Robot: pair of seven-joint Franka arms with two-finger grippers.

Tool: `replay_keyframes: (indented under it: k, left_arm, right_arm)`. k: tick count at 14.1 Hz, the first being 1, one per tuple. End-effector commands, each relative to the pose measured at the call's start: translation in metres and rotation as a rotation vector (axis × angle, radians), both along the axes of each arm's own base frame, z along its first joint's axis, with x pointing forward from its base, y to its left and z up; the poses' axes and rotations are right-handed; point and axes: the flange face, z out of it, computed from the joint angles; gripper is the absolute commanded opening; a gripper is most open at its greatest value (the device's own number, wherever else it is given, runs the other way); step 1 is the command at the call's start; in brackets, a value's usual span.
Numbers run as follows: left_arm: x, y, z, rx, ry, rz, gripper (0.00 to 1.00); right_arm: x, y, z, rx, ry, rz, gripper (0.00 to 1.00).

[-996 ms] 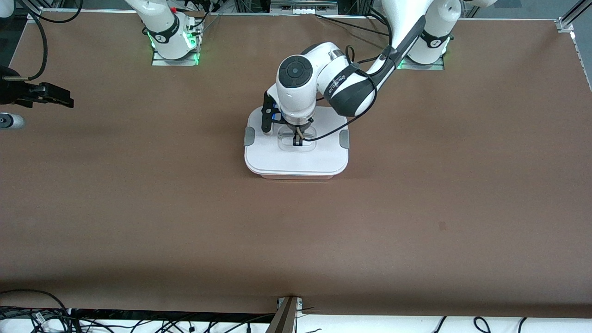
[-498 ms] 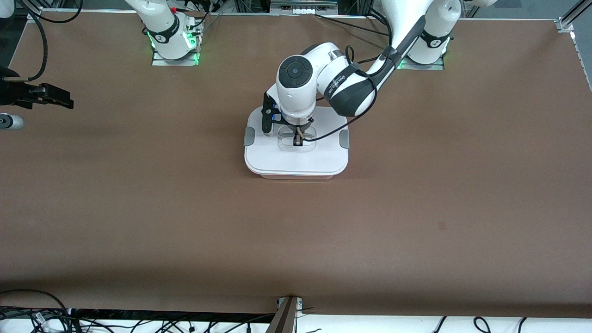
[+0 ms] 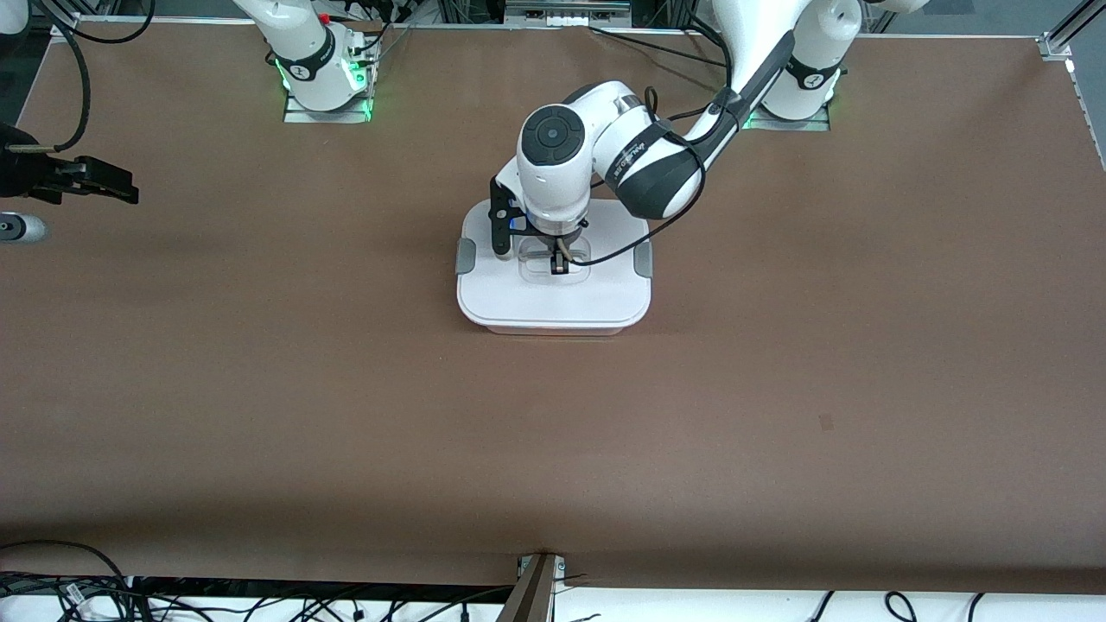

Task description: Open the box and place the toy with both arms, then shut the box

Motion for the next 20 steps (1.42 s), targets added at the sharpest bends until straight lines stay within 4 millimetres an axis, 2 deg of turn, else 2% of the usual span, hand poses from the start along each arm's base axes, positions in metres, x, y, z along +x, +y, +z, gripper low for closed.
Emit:
replay_keyframes:
  k: [1,6,10,11,12,15,16,18,20]
  left_arm:
    - [-0.004,0.001,-0.015,0.028,-0.009,0.01,1.0]
    - [-0.003,0.004,0.002,0.029,-0.015,0.022,1.0]
    - [-0.01,0.007,0.029,0.044,0.006,0.161,1.0]
    - [-0.014,0.008,0.039,0.034,0.035,0.215,1.0]
    - [-0.015,0.013,0.059,0.037,0.032,0.247,1.0]
    - [-0.017,0.039,0.118,0.107,0.02,0.382,1.0]
    - [-0.011,0.054,0.136,0.118,0.013,0.437,1.0]
    - [0.019,0.105,0.172,0.11,-0.013,0.535,1.0]
    - [0.03,0.15,0.199,0.148,-0.027,0.618,1.0]
  right_arm:
    - [-0.001,0.002,0.0,0.018,-0.006,0.005,1.0]
    - [-0.001,0.001,0.0,0.018,-0.008,0.003,1.0]
    - [-0.001,0.001,0.0,0.019,-0.01,0.003,1.0]
    - [-0.001,0.002,0.0,0.019,-0.011,0.005,1.0]
    - [-0.001,0.001,0.0,0.019,-0.011,0.003,1.0]
    - [-0.001,0.001,0.0,0.018,-0.011,0.003,1.0]
    - [-0.001,0.001,0.001,0.017,-0.013,0.003,1.0]
    - [0.0,0.001,0.001,0.019,-0.014,0.003,1.0]
    - [0.0,0.001,0.001,0.019,-0.019,0.004,1.0]
